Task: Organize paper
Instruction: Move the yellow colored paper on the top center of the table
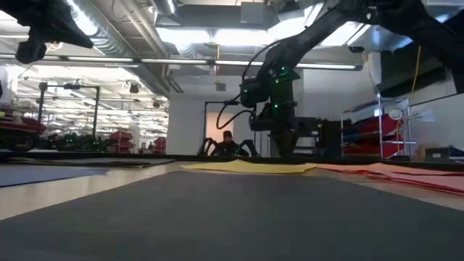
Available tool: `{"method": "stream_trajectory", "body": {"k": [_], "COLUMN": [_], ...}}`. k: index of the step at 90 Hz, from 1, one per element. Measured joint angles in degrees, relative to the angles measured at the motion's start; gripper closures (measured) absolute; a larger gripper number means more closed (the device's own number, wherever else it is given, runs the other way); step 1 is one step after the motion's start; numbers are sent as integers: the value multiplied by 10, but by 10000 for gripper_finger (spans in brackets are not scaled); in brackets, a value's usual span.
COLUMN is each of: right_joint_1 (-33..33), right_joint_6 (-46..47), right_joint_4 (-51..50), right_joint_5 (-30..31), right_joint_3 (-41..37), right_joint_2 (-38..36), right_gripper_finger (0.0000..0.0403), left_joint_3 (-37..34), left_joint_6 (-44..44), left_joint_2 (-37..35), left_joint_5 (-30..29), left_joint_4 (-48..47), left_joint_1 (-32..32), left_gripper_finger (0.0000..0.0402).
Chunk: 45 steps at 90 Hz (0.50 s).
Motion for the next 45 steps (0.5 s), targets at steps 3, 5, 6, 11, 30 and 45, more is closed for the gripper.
{"method": "stream_trajectory", "body": {"k": [3, 5, 6, 11, 30, 45], "right_joint_1": [-1, -1, -1, 0, 0, 1], "right_joint_6": [-7, -11, -13, -21, -47, -99], "right_joint_4": [-3, -4, -4, -7, -18, -21], "right_joint_5": [0, 0, 0, 0, -3, 3], "right_joint_3": [0, 0, 0, 0, 0, 2], "right_joint_2": [0, 0, 0, 3, 21, 27], "right_gripper_finger": [403, 403, 403, 403, 403, 403], "left_joint_3": [0, 0, 0, 0, 0, 0], "left_joint_6": [0, 0, 1, 1, 10, 11], "left_joint_2": [0, 0, 0, 0, 0, 0], "left_joint_5": [0, 0, 0, 0, 0, 0], "left_joint_4": [-1, -2, -2, -2, -2, -2], "left_joint_1": [0, 0, 0, 0, 0, 0], "left_gripper_finger": [402, 402, 402, 402, 402, 402]}}
